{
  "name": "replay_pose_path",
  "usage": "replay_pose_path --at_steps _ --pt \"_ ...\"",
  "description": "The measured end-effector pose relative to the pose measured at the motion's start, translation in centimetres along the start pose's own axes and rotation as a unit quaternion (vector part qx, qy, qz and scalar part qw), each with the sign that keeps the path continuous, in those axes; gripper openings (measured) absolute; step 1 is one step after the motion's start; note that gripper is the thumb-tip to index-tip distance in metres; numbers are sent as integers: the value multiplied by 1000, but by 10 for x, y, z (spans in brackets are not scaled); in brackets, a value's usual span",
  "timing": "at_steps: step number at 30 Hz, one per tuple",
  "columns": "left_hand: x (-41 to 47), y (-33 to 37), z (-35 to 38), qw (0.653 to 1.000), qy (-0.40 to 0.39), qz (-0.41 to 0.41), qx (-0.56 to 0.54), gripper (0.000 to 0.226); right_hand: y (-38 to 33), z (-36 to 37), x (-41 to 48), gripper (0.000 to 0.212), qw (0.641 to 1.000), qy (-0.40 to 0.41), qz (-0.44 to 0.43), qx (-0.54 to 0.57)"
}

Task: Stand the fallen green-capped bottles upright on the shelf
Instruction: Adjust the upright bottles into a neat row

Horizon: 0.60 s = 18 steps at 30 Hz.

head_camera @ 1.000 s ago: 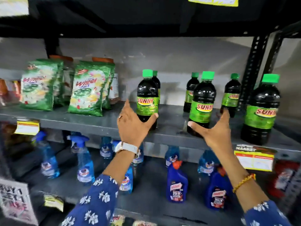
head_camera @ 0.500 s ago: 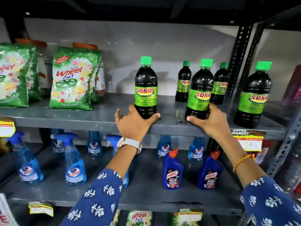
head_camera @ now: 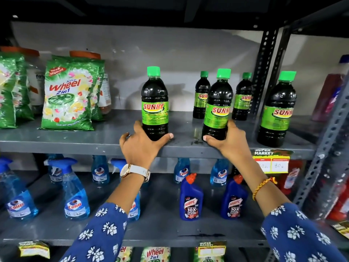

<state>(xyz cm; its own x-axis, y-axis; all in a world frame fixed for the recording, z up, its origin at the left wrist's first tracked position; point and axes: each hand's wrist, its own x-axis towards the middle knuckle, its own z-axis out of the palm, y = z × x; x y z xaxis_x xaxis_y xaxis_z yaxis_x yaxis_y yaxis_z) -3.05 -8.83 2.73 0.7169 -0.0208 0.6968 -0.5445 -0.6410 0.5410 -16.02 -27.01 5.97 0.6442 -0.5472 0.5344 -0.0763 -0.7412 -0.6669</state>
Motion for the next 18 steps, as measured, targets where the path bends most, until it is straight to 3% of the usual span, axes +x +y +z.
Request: replay_pose_path --at_steps 2,5,7,10,12,15,18 --pt "-4 -1 1 999 25 -7 -44 125 3 -2 0 67 1000 -8 -2 13" --pt "-23 2 4 984 124 30 -128 114 11 -14 -6 92 996 -8 12 83" --pt "-39 19 8 971 164 73 -157 100 22 -32 -17 87 987 64 -5 144" --pt "-54 62 18 965 137 130 -184 89 45 -68 -25 62 957 259 -57 116" --pt "-58 93 28 970 92 131 -183 93 64 -90 -16 76 946 306 -24 101" --pt "-59 128 40 984 25 82 -155 112 81 -106 1 113 973 207 71 68" --pt "-60 143 55 995 -7 26 -101 122 89 -112 11 98 990 106 61 71"
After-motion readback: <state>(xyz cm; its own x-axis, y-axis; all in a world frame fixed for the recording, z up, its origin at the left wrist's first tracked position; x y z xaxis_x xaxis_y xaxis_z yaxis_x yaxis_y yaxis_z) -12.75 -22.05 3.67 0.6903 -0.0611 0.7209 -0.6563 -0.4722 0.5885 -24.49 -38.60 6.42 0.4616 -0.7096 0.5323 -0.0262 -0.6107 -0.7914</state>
